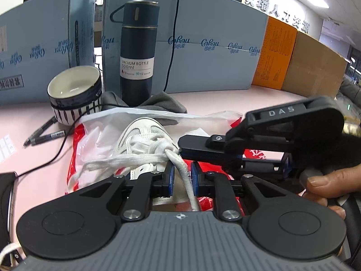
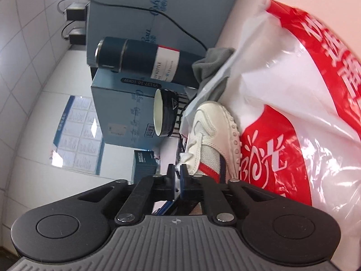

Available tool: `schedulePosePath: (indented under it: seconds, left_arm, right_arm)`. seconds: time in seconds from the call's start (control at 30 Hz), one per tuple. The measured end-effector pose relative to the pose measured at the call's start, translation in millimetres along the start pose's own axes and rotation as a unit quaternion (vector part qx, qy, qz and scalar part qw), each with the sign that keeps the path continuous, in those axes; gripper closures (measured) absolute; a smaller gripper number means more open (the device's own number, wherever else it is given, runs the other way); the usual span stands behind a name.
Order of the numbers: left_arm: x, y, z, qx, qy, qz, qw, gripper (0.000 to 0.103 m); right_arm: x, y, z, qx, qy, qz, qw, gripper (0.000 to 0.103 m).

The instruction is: Lace up shoes with both hands

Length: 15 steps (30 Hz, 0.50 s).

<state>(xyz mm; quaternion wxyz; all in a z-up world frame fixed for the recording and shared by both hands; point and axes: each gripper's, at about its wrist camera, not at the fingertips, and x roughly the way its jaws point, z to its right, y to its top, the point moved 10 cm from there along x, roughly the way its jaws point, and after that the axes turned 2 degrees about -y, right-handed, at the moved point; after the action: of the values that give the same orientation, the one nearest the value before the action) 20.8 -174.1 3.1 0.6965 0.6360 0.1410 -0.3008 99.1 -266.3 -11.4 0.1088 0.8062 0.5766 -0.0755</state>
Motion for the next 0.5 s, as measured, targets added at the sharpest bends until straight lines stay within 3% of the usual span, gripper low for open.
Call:
schedulePosePath:
  seconds: [0.2,0.5]
  left_arm:
    - [0.1,-0.2,-1.5,-0.012,-0.006,0.002,0.9999,0.089]
    - [-0.4,-1.3,-3.5,-0.022,-0.004,0.006,0.9997,0.089]
  right_arm:
    - [-5.6,-2.7,19.1,0.109,0.064,0.020,0.992,0.100]
    - [-11.4,-2.7,15.7,0.146,0.131,0.036,0.980,0.100]
